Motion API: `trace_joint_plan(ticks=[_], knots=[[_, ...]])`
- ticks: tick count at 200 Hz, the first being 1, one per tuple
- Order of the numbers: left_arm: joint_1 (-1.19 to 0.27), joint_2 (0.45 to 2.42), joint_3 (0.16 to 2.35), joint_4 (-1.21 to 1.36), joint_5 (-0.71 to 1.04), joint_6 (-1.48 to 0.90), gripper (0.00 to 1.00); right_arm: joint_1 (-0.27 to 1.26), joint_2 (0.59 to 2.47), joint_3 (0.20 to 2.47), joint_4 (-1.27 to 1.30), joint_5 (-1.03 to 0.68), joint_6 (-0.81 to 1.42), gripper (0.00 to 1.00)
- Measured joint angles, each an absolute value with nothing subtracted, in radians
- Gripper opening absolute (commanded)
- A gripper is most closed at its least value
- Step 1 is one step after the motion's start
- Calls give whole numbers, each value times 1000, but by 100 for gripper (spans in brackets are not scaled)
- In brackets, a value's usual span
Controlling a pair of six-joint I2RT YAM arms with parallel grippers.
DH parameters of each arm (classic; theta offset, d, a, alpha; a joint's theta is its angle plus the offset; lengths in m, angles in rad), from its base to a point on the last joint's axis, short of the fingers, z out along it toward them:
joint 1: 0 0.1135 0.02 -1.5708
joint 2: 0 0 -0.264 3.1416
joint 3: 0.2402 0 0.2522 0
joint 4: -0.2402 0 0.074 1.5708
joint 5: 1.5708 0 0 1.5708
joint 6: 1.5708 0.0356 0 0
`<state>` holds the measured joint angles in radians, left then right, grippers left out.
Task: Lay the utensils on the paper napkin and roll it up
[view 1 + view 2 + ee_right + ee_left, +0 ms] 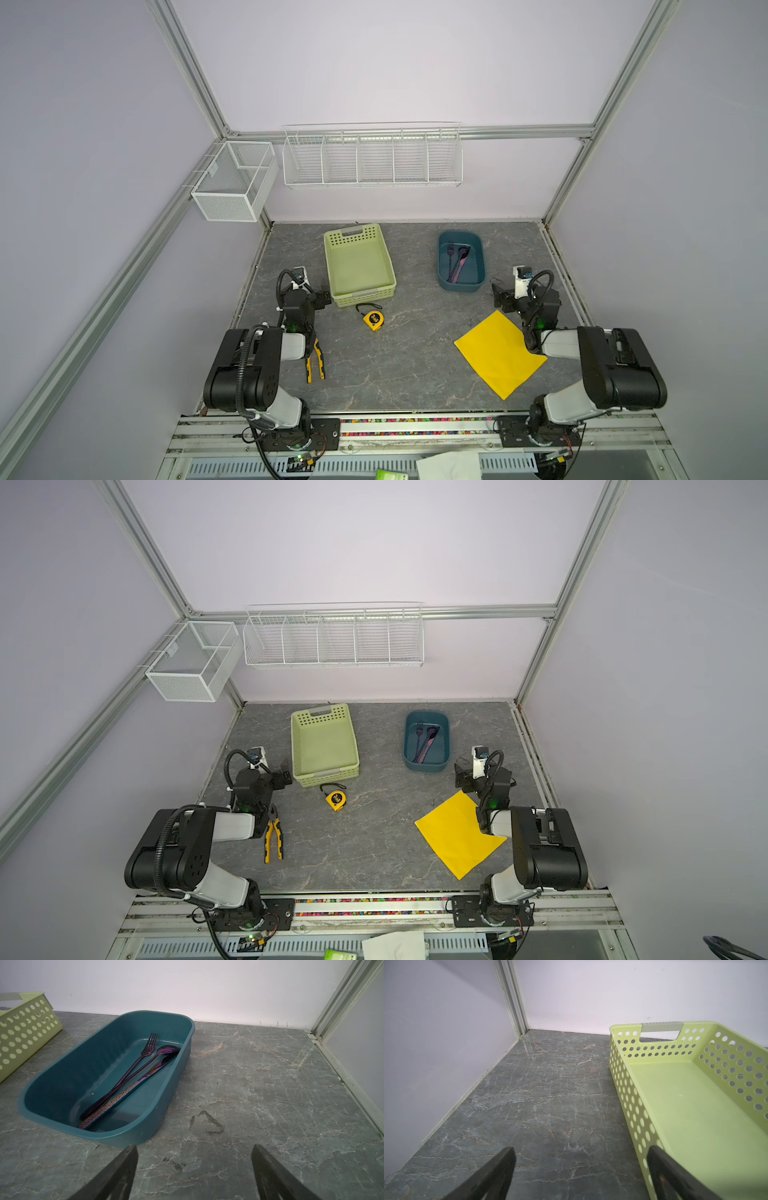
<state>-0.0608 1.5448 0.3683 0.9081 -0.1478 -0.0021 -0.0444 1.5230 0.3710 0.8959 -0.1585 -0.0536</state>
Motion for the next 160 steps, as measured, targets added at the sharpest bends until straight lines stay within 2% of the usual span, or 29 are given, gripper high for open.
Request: trace_joint_plan(ticks=[160], knots=[[-61, 1545, 376, 892, -176, -6, 99, -44, 1523, 371, 896, -159, -54, 88]])
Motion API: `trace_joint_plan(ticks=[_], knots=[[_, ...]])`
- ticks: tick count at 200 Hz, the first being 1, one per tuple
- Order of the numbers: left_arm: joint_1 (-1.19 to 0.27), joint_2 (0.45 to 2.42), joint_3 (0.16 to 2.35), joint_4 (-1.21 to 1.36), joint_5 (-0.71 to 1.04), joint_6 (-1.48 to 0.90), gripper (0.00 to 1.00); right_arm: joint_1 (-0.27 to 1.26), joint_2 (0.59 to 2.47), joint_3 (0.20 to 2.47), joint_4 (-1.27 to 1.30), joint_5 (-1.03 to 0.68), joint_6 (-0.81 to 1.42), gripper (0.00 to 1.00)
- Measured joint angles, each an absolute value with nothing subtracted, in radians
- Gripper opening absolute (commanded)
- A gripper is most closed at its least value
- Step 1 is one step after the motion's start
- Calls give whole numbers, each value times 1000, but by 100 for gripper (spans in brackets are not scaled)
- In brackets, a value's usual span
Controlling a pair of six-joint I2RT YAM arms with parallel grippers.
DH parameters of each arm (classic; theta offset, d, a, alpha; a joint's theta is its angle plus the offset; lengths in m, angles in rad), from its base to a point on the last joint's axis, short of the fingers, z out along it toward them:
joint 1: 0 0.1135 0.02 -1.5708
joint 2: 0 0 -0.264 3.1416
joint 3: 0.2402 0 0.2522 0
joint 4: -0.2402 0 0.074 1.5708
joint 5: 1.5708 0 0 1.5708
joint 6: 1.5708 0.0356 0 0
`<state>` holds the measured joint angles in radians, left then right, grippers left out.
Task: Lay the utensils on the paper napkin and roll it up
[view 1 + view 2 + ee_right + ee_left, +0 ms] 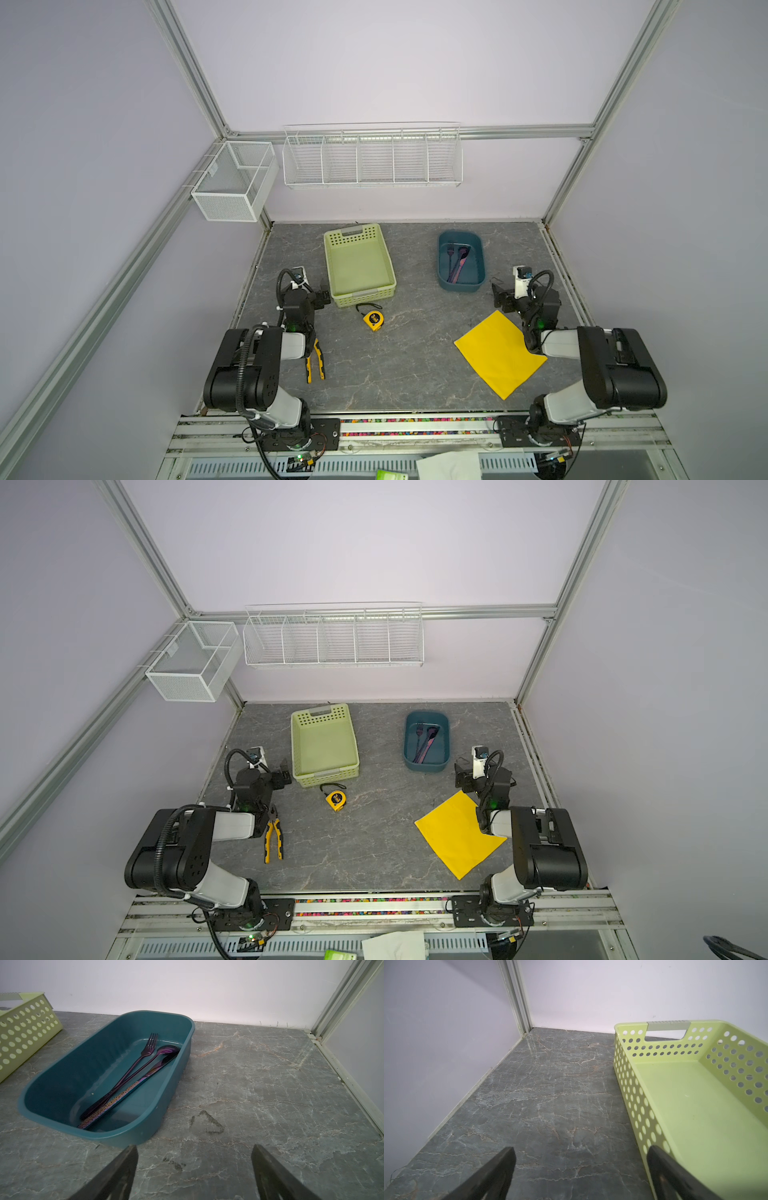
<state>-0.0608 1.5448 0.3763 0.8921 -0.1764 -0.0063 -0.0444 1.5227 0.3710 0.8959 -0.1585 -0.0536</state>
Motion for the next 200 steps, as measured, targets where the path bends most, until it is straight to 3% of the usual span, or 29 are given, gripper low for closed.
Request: trace_joint_plan(ticks=[93, 148, 200], knots=[[-60, 1544, 381, 879, -188, -6, 99, -44, 1520, 368, 894, -160, -57, 88], [-61, 1443, 485, 674, -202, -10, 99, -27, 1471, 364, 860, -147, -65, 88], [-61, 1345, 601, 440, -233, -30, 100, -22, 1361, 474, 627, -147, -72, 88]])
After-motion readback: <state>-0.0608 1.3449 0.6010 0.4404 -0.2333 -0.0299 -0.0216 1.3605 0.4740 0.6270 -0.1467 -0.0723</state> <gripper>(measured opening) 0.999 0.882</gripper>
